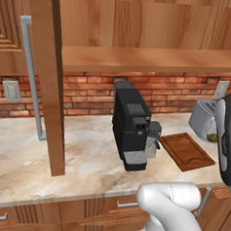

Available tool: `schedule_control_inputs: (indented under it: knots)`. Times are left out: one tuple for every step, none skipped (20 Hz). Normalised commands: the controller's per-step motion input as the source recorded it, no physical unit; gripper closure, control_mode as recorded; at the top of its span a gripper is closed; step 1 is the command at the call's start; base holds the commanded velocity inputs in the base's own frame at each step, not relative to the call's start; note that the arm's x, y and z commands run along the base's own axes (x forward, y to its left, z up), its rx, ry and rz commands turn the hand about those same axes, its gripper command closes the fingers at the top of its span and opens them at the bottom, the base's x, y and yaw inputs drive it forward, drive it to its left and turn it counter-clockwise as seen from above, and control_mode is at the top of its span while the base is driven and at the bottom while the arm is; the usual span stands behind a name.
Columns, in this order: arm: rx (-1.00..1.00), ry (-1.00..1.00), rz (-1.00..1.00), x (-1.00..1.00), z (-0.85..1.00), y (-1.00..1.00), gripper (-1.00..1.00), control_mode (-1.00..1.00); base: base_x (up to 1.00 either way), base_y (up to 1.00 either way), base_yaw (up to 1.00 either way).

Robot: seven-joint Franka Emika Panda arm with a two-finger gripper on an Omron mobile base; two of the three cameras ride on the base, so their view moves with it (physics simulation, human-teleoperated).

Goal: Pick the bread, place it on the cutting board, pick the jam, place it on the counter, and close the cabinet.

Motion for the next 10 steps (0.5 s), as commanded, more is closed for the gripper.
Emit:
schedule_control_inputs:
  knots:
    - [0.00,0.00,0.00,0.36,-0.19,0.00,1.00,-1.00,0.00,0.00,0.00]
    - [0.00,0.00,0.00,0.36,-0.19,0.00,1.00,-1.00,0.00,0.00,0.00]
    - [0.00,0.00,0.00,0.33,-0.21,-0.01,1.00,-1.00,0.00,0.00,0.00]
    - [0.00,0.00,0.00,0.36,-0.22,-0.02,1.00,-1.00,0.00,0.00,0.00]
    - [0.00,0.00,0.00,0.40,-0.24,-0.01,1.00,-1.00,0.00,0.00,0.00]
    - [0.00,0.00,0.00,0.39,-0.26,-0.01,1.00,-1.00,0.00,0.00,0.00]
    - [0.00,0.00,0.00,0.35,-0.29,-0.05,1.00,-1.00,0.00,0.00,0.00]
    - [0.00,0.00,0.00,0.33,-0.31,-0.09,1.00,-1.00,0.00,0.00,0.00]
    - [0.00,0.00,0.00,0.34,-0.31,-0.08,1.00,-1.00,0.00,0.00,0.00]
    - [0.00,0.00,0.00,0.31,-0.29,-0.09,1.00,-1.00,0.00,0.00,0.00]
